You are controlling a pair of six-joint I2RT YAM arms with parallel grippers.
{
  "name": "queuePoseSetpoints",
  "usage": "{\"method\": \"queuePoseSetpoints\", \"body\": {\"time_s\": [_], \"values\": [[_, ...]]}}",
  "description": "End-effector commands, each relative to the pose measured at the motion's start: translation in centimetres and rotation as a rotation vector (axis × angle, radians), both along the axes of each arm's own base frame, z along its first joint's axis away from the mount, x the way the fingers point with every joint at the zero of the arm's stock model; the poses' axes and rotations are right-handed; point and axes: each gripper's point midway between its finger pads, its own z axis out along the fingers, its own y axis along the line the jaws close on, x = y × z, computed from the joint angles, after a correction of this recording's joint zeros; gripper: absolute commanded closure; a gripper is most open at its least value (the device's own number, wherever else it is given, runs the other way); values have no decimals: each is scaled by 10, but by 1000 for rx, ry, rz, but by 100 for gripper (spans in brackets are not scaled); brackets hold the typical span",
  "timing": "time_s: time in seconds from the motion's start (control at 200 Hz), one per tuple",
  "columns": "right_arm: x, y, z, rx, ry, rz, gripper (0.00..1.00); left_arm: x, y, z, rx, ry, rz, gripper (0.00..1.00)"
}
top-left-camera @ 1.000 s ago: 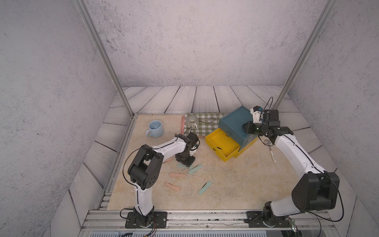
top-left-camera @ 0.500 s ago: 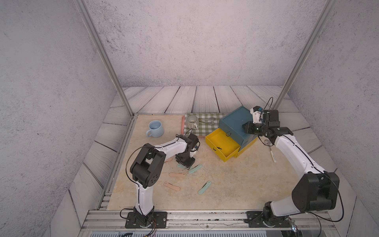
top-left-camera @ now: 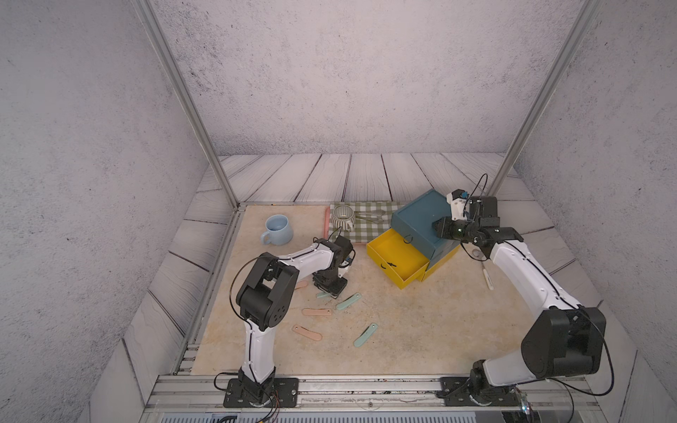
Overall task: Place the fruit knives into the drawer by color
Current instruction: Pick up the fruit knife from the center of the board.
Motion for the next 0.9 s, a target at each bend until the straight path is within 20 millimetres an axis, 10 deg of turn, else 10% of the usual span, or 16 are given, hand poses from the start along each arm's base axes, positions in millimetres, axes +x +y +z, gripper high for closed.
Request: {"method": "queuePoseSetpoints", "body": {"time_s": [0.0,0.395,0.896], "values": [[-91,-17,-129,-107,579,-34,92,7,9,-13,35,5,39,50],[-91,-17,-130,-106,580,-34,92,7,13,-24,52,21,98,91],[-91,-18,-126,-109,573,-42,92,11,20,28,18,-100,267,98]]}}
